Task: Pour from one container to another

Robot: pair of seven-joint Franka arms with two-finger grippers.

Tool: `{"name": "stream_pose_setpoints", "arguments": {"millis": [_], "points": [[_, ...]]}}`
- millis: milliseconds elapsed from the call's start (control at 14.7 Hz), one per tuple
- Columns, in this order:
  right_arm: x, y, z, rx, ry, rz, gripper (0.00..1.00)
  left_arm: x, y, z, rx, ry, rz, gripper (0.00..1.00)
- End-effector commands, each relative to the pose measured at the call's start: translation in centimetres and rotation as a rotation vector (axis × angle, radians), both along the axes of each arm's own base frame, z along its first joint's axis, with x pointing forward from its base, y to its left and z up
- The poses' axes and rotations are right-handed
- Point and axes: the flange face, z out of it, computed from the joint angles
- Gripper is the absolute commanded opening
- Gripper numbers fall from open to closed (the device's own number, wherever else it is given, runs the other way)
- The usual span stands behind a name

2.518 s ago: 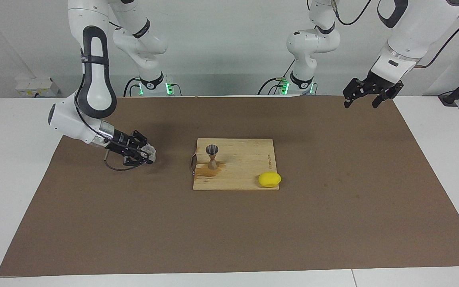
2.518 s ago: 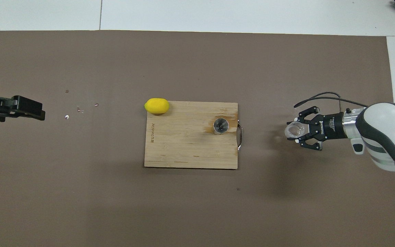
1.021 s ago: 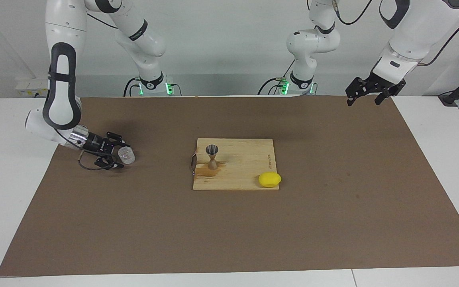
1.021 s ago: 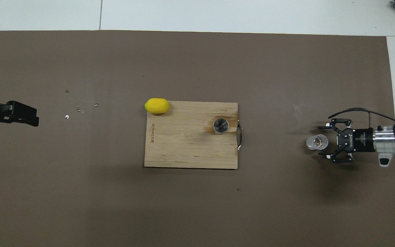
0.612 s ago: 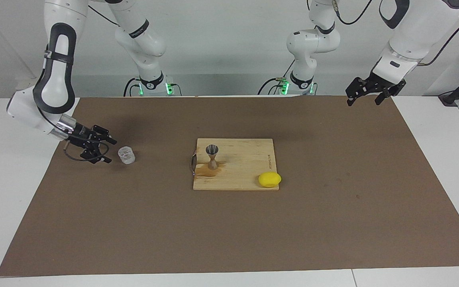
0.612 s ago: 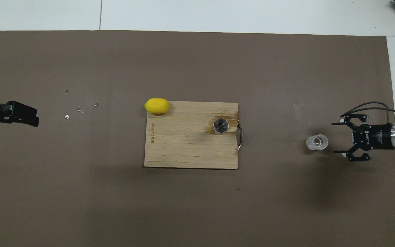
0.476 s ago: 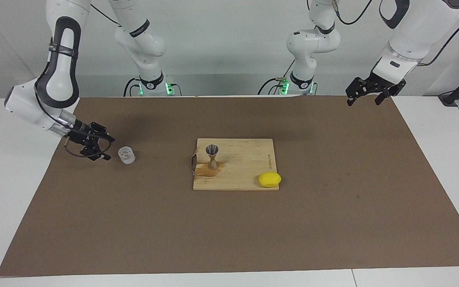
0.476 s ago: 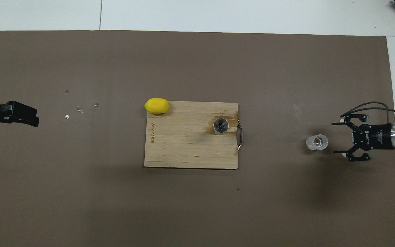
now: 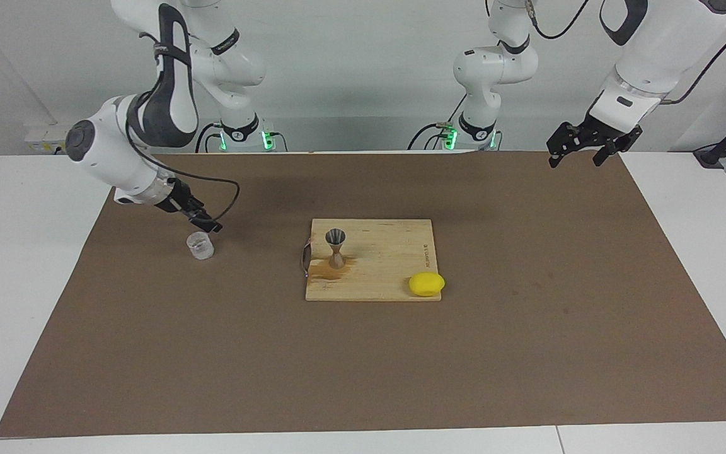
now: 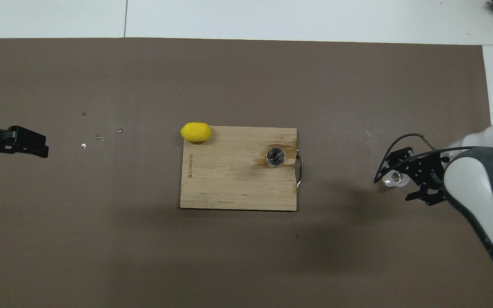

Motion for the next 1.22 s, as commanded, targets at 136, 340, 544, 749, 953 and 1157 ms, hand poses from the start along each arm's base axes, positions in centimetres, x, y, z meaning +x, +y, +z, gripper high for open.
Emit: {"name": "stream_pose_setpoints", "arguments": {"millis": [136,340,544,749,953,1157], "points": [[0.4,3.2,4.7,-0.067,-0.136,0.433,1.00,-1.0,0.2,0.2,0.021,-0.007,0.001,1.00],[1.7,5.4,9.8,-0.168,-0.199,0.560,1.00,-1.0,0.2,0.2,0.021,-0.007,0.001,1.00],[3.3,5.9,15.3,-0.197,-0.269,0.576,1.00,-1.0,0.2,0.2,0.021,-0.007,0.001,1.00],[4.3,5.8,20.1,-0.243,-0.332,0.578,1.00,-1.0,0.2,0.2,0.021,-0.005,0.001,1.00],[3.9,5.7,22.8,-0.254,-0.336,0.567,1.00,-1.0,0.2,0.2,0.021,-0.007,0.001,1.00],[3.5,5.5,23.5,-0.247,-0.310,0.573,1.00,-1.0,0.2,0.2,0.021,-0.007,0.001,1.00]]}}
